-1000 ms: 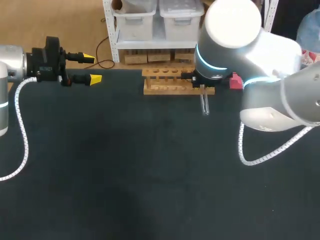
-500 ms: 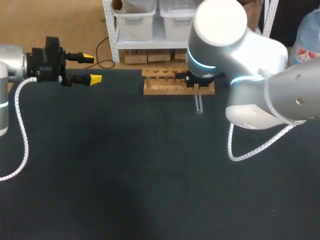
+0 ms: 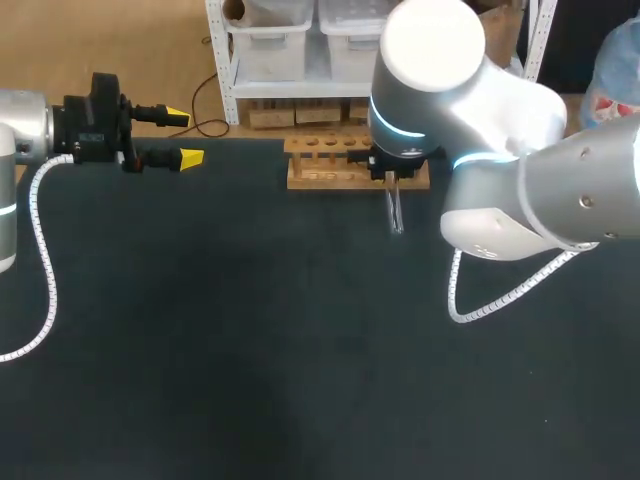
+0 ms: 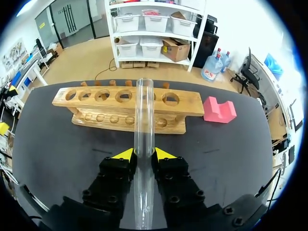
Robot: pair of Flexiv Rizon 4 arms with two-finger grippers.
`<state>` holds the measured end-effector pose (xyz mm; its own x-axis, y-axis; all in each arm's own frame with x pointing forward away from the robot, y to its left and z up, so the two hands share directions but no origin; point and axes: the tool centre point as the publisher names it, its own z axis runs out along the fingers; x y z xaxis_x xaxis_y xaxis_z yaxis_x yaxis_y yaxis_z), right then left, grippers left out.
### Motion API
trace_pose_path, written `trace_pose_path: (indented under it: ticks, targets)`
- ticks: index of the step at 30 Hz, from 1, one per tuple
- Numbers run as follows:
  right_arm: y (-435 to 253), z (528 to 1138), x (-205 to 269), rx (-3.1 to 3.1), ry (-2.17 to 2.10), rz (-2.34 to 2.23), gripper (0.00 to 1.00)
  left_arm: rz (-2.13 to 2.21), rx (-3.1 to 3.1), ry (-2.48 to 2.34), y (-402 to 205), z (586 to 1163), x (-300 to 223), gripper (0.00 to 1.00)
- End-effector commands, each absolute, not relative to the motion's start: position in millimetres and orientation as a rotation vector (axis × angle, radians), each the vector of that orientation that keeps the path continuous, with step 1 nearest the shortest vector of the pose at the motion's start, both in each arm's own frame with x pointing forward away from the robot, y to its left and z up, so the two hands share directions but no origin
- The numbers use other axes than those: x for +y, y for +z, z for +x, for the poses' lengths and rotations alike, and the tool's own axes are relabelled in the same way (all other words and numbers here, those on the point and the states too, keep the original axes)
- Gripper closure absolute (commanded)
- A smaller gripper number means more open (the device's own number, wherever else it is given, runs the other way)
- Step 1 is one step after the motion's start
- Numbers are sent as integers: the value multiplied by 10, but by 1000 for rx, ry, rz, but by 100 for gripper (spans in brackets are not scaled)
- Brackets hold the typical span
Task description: Grasp the test tube, adjust it, and insert it.
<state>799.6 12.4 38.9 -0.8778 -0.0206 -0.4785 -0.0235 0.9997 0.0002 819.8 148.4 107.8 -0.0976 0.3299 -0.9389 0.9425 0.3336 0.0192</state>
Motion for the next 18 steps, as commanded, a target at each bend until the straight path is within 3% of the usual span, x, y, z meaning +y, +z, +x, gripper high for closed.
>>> trace_pose_path:
  ticks: [1,18]
  targets:
    - [347,8027,141,2656,8,-35,100,1166,1628,-789,1069,8183,1483,0]
    - [201,8033,162,2706,2,-62,100,1166,1628,-789,1069,8183,1483,0]
